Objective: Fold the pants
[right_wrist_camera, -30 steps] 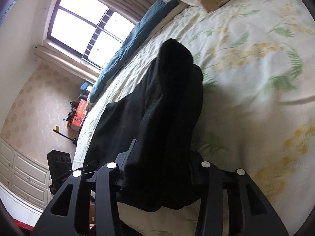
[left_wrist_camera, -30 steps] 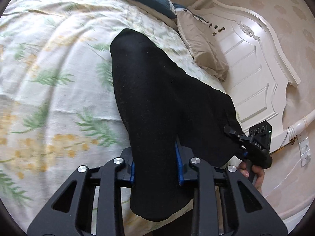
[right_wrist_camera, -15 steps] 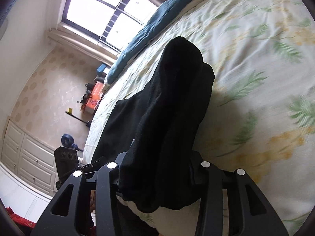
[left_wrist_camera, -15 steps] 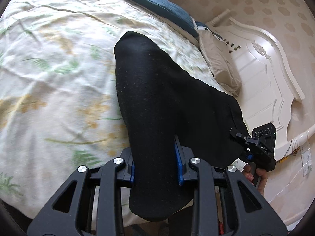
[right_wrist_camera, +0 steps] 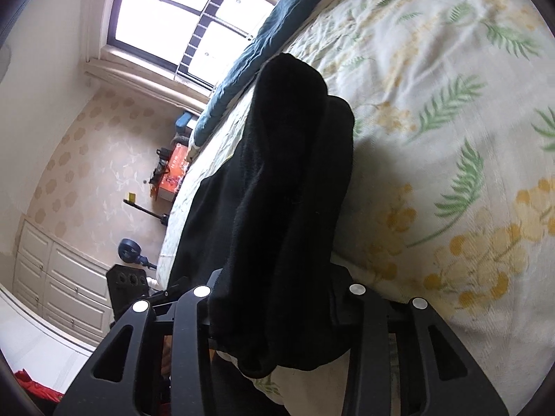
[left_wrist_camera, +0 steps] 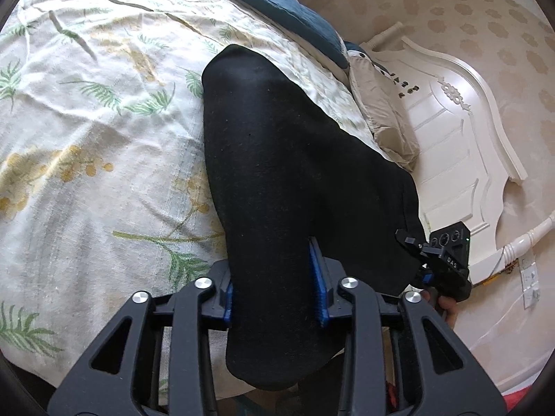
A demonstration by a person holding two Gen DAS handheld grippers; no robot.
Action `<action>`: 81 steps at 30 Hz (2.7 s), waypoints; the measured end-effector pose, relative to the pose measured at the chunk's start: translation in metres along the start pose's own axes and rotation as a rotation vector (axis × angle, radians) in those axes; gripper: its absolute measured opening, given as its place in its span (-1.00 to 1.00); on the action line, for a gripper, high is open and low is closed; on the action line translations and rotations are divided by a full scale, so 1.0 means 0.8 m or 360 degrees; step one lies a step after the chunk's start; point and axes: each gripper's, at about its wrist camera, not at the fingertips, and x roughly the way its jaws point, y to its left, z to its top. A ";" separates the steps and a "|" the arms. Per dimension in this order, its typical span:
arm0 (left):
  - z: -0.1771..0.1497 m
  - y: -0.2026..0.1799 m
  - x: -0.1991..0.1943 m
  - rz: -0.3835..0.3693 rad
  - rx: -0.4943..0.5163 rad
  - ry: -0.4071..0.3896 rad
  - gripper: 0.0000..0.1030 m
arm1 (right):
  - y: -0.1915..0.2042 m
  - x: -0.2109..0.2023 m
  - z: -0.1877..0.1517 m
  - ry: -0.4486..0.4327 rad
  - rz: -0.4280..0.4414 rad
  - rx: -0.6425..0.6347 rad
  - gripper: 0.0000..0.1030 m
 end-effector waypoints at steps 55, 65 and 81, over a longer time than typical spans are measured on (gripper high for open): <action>0.272 0.023 0.065 0.0145 0.0280 -0.0009 -0.61 | 0.054 0.122 0.209 -0.0116 0.0129 -0.0218 -0.29; 0.312 0.077 0.123 0.0256 0.0190 0.0087 -0.55 | -0.012 0.183 0.243 -0.0003 0.0109 0.0016 -0.29; 0.306 0.099 0.129 0.0130 0.0140 0.0056 -0.45 | -0.031 0.172 0.229 -0.0028 0.0194 0.0001 -0.29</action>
